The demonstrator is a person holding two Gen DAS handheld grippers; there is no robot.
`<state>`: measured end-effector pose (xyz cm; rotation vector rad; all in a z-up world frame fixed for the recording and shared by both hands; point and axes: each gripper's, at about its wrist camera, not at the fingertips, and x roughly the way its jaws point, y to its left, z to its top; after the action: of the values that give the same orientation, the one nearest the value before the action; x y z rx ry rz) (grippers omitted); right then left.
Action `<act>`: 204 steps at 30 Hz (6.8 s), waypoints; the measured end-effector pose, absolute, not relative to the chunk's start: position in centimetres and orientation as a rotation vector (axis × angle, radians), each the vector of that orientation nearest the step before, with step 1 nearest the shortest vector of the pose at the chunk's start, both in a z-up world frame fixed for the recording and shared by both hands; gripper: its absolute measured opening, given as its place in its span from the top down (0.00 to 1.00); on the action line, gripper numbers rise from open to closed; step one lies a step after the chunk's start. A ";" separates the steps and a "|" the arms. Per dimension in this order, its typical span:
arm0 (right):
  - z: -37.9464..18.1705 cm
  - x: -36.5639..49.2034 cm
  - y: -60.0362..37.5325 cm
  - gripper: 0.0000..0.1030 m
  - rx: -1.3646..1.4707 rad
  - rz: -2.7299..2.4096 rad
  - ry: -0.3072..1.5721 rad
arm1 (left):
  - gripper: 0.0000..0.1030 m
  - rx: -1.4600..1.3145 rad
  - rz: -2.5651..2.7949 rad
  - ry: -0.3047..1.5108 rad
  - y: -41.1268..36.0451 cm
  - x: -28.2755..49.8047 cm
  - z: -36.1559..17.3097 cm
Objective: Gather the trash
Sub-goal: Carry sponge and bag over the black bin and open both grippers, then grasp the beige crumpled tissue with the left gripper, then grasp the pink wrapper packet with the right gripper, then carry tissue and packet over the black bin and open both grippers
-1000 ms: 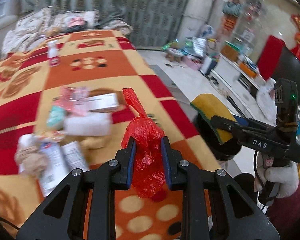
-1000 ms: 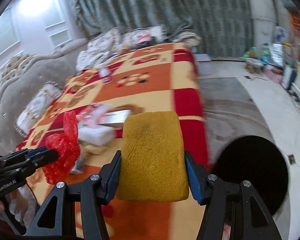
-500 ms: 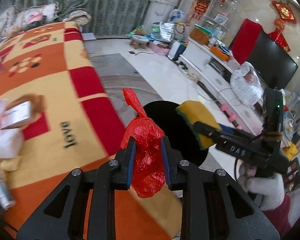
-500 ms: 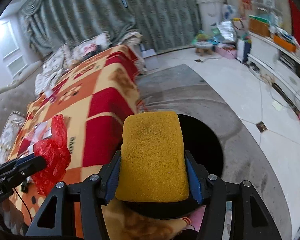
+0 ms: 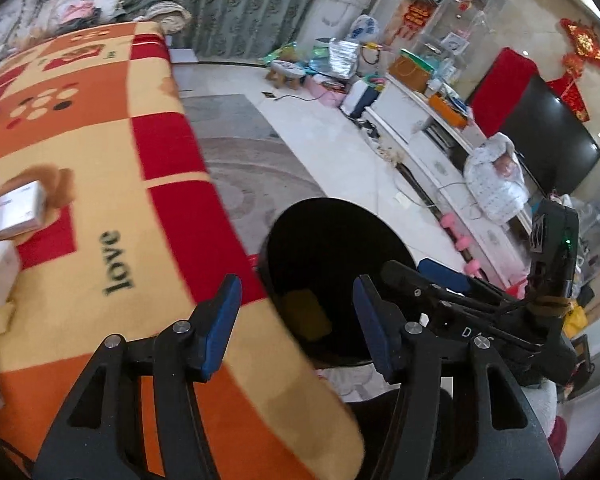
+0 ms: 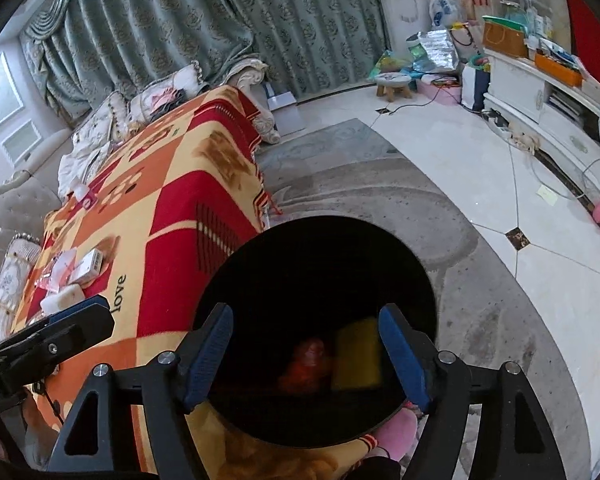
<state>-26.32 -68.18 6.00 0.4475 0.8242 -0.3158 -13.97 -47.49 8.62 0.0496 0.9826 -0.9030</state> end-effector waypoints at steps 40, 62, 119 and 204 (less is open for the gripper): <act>8.5 -15.4 -44.5 0.27 0.204 0.097 0.866 | 0.45 -0.024 -0.319 0.883 -19.9 -10.5 9.6; 7.1 -6.8 -39.1 0.23 0.161 0.199 0.931 | 0.44 -0.178 -0.258 0.953 -15.6 -5.4 5.7; 6.0 -1.1 -38.2 0.58 0.127 0.248 0.974 | 0.74 -0.155 -0.415 0.828 -17.3 -9.6 12.1; 7.1 -25.9 -68.9 0.64 0.420 -0.289 0.848 | 0.58 -0.011 -0.989 1.022 -52.0 -13.6 8.8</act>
<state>-25.91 -68.90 7.07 0.4203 0.8481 -0.2891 -13.58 -52.03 8.83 -0.0107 1.0222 -0.9889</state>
